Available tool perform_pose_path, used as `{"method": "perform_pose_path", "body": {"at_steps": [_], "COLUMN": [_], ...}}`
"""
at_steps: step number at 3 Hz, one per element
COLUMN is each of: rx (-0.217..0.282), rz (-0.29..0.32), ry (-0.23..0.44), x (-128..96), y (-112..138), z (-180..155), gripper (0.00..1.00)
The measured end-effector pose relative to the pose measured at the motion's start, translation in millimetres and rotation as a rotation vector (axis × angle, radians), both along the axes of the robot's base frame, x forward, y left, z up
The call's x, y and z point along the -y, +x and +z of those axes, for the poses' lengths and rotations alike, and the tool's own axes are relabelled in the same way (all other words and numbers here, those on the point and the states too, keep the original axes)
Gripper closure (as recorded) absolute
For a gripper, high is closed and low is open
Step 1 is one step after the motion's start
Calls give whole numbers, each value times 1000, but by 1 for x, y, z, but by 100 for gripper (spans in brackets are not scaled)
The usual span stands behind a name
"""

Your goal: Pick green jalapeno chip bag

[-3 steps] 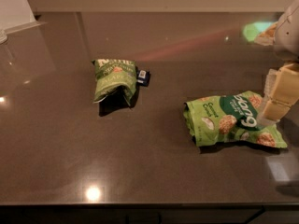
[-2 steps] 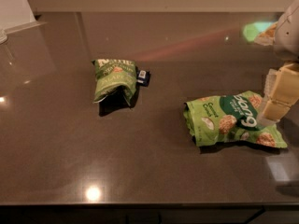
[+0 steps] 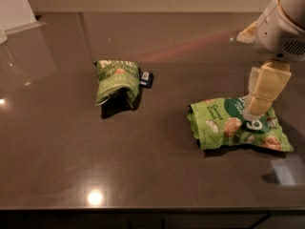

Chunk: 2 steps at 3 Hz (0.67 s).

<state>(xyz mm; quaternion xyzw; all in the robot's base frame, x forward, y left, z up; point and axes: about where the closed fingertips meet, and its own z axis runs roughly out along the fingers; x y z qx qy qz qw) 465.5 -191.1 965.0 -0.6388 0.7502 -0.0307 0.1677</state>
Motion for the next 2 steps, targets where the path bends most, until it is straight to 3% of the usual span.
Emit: {"method": "perform_pose_path", "body": {"at_steps": [2], "rx": [20], "rz": [119], "ry": [95], "x": [-63], "y": [56], "z": [-22], "gripper": [0]}}
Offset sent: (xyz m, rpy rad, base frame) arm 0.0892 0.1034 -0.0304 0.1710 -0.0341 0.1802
